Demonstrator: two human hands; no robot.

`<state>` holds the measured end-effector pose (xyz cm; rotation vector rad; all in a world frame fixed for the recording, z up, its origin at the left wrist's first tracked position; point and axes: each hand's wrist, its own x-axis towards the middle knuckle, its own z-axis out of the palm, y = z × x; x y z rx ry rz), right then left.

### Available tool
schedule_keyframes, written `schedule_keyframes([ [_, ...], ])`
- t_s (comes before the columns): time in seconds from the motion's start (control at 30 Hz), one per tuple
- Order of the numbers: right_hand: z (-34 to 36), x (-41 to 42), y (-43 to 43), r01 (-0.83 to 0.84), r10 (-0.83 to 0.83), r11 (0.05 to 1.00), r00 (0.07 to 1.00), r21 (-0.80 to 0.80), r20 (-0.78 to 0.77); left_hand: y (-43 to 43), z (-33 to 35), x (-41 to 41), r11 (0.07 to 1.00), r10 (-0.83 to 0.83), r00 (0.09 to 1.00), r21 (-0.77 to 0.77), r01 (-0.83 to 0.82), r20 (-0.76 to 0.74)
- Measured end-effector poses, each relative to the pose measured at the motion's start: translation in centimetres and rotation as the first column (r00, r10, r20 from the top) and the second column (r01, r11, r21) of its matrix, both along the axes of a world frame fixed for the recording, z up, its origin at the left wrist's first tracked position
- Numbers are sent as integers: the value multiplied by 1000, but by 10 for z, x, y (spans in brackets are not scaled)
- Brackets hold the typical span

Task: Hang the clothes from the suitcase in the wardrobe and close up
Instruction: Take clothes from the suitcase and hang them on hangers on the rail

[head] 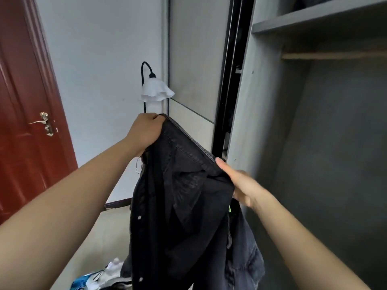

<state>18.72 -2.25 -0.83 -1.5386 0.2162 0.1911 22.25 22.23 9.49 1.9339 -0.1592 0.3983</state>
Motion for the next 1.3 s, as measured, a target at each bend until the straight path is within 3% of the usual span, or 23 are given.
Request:
schedule_keyframes([
  [0.07, 1, -12, -6, -80, 90, 983, 995, -165, 49, -17, 14, 1, 997, -56, 998, -46, 55, -15],
  [0.17, -2, -13, -21, 218, -139, 864, 970, -454, 200, -36, 36, 0, 982, -160, 987, 106, 157, 14],
  [0.2, -1, -13, -33, 299, -185, 749, 951, -592, 247, -41, 42, -2, 966, -189, 982, 188, 180, 30],
  [0.23, 0, -13, -43, 341, -187, 563, 940, -753, 285, -43, 47, -4, 952, -207, 977, 239, 190, 46],
  [0.27, 2, -13, -51, 359, -174, 381, 933, -852, 315, -46, 49, -6, 946, -227, 972, 250, 208, 52],
  [0.3, 1, -12, -58, 360, -169, 280, 931, -890, 324, -47, 51, -7, 945, -249, 968, 226, 236, 30],
  [0.33, -1, -10, -64, 364, -193, 294, 928, -884, 317, -49, 52, -8, 936, -302, 953, 180, 303, -35],
  [0.4, -10, -8, -69, 419, -295, 537, 907, -733, 302, -46, 52, -12, 842, -491, 830, 100, 530, -266],
  [0.43, -17, -7, -69, 476, -367, 634, 879, -610, 304, -42, 49, -13, 764, -552, 748, 135, 631, -370],
  [0.47, -21, -8, -69, 536, -438, 673, 844, -509, 309, -37, 42, -9, 688, -547, 718, 257, 679, -432],
  [0.53, -16, -11, -70, 640, -528, 670, 767, -376, 365, -29, 19, 7, 588, -380, 850, 615, 526, -365],
  [0.6, 13, -17, -67, 707, -522, 629, 693, -324, 498, -21, -8, 28, 612, -224, 963, 748, 258, -149],
  [0.67, 59, -28, -61, 752, -422, 539, 630, -379, 652, -15, -32, 39, 757, -101, 994, 652, 46, 46],
  [0.73, 104, -40, -53, 785, -294, 459, 576, -416, 763, -17, -54, 34, 908, 70, 990, 403, -114, 123],
  [0.8, 136, -47, -47, 805, -185, 409, 534, -429, 825, -30, -69, 22, 980, 197, 979, 10, -196, -50],
  [0.87, 154, -49, -44, 826, -129, 327, 521, -460, 844, -46, -79, 15, 893, 112, 944, -385, -233, -310],
  [0.9, 158, -49, -46, 834, -101, 254, 527, -491, 844, -51, -83, 17, 838, 20, 926, -499, -221, -377],
  [1.0, 153, -55, -62, 781, -69, 3, 623, -625, 779, -65, -85, 33, 750, -275, 867, -657, -77, -415],
  [1.13, 140, -65, -105, 592, -169, -137, 776, -794, 608, -88, -20, 25, 639, -609, 740, -731, 241, -288],
  [1.2, 141, -71, -123, 448, -261, -136, 844, -884, 468, -101, 21, 13, 608, -694, 673, -709, 358, -256],
  [1.3, 142, -77, -138, 292, -352, -96, 884, -952, 307, -131, 58, 0, 584, -728, 657, -681, 442, -198],
])
